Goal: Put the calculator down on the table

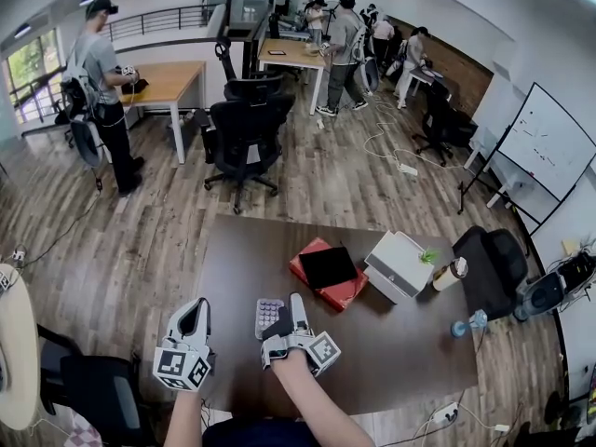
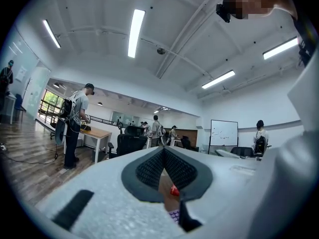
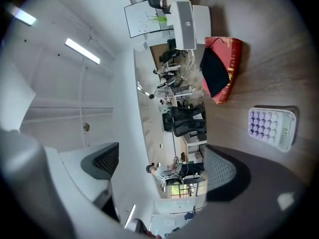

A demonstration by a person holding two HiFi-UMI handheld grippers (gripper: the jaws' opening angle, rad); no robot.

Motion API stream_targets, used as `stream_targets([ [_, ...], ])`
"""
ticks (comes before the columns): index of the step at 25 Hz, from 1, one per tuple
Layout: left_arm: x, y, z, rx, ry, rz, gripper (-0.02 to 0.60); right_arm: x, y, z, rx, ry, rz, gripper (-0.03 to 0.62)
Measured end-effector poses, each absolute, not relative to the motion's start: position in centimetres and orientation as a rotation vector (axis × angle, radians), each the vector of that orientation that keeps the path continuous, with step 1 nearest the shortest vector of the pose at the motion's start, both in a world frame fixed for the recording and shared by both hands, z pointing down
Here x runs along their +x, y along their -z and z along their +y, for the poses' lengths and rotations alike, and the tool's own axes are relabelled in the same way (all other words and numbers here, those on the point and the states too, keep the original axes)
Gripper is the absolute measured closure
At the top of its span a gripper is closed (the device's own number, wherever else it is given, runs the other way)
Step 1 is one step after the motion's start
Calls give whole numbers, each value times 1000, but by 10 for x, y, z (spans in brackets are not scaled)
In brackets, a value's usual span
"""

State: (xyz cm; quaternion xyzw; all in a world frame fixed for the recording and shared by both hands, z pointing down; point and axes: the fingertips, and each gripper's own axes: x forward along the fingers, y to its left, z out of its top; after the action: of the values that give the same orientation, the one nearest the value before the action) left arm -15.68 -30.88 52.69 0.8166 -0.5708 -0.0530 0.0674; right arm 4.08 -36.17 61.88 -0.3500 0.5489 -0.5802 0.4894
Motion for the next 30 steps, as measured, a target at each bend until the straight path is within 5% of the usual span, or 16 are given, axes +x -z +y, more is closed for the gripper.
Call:
stream_targets([
  [15, -148, -532, -315, 2466, 166, -1678, 584, 75, -594, -369, -917, 1250, 1518, 67],
  [30, -149, -535, -320, 2461, 165, -1686, 584, 96, -558, -360, -1477, 588, 2392, 70],
])
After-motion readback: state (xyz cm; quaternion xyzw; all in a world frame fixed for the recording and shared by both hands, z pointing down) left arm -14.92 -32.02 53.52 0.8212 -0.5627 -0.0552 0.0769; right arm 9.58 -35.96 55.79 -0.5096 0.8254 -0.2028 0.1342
